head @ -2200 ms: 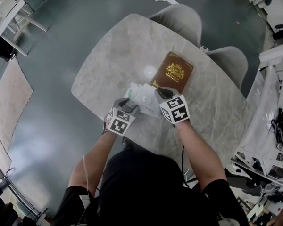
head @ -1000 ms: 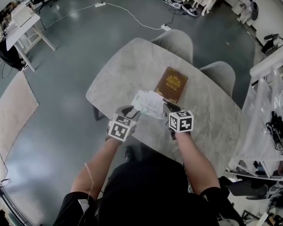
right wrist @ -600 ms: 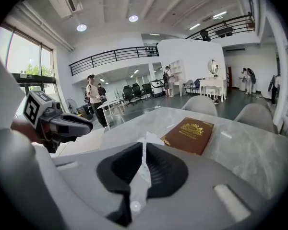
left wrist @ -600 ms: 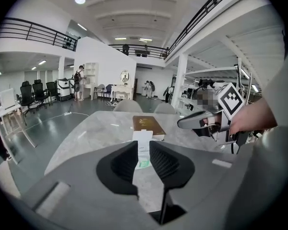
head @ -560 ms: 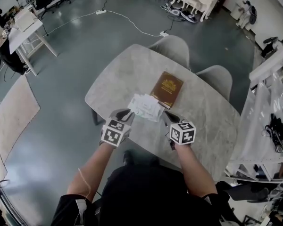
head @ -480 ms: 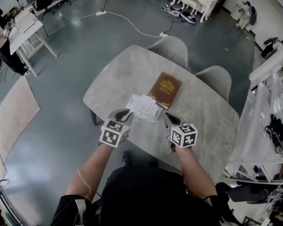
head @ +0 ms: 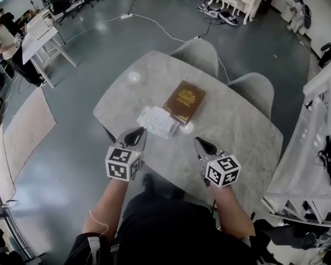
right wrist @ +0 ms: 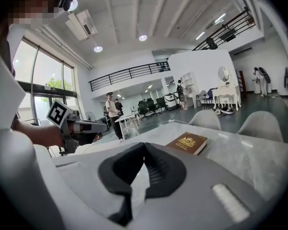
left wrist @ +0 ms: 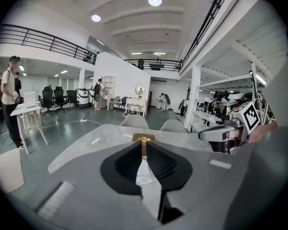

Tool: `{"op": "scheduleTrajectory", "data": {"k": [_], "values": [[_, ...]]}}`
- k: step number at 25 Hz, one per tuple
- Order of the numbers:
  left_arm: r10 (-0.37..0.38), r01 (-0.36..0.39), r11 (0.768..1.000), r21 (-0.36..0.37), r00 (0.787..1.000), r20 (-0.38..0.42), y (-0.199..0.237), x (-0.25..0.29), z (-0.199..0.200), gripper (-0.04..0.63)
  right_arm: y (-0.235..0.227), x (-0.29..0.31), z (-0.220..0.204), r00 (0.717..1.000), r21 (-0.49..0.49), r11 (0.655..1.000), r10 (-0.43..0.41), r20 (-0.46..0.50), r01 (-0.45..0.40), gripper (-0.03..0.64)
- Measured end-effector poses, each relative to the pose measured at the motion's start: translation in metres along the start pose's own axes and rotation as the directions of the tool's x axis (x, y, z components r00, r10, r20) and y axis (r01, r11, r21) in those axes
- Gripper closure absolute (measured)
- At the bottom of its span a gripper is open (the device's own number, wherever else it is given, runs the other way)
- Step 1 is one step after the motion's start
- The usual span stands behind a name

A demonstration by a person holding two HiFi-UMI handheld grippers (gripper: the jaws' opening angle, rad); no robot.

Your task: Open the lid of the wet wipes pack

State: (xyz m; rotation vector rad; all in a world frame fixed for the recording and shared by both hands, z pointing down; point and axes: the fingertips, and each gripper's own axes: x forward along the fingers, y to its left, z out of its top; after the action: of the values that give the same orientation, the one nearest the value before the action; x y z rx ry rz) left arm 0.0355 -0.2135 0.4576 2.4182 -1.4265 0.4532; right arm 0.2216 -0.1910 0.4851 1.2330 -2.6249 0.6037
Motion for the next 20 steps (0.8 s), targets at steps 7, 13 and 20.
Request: {"op": "scheduleTrajectory", "data": {"k": [7, 13, 20], "values": [[0.068, -0.068, 0.998, 0.008, 0.996, 0.055, -0.026, -0.025, 0.01, 0.563, 0.007, -0.015, 0.025, 0.995, -0.056, 0.996, 0.07, 0.067, -0.066, 0.614], [0.089, -0.091, 0.996, 0.012, 0.991, 0.104, -0.01, -0.054, 0.025, 0.565, 0.034, -0.02, 0.053, 0.99, -0.086, 0.994, 0.079, 0.114, -0.069, 0.614], [0.082, -0.09, 0.995, 0.042, 0.984, 0.16, 0.042, -0.097, 0.048, 0.569, 0.086, 0.006, 0.087, 0.982, -0.117, 0.992, 0.06, 0.179, -0.039, 0.614]]}}
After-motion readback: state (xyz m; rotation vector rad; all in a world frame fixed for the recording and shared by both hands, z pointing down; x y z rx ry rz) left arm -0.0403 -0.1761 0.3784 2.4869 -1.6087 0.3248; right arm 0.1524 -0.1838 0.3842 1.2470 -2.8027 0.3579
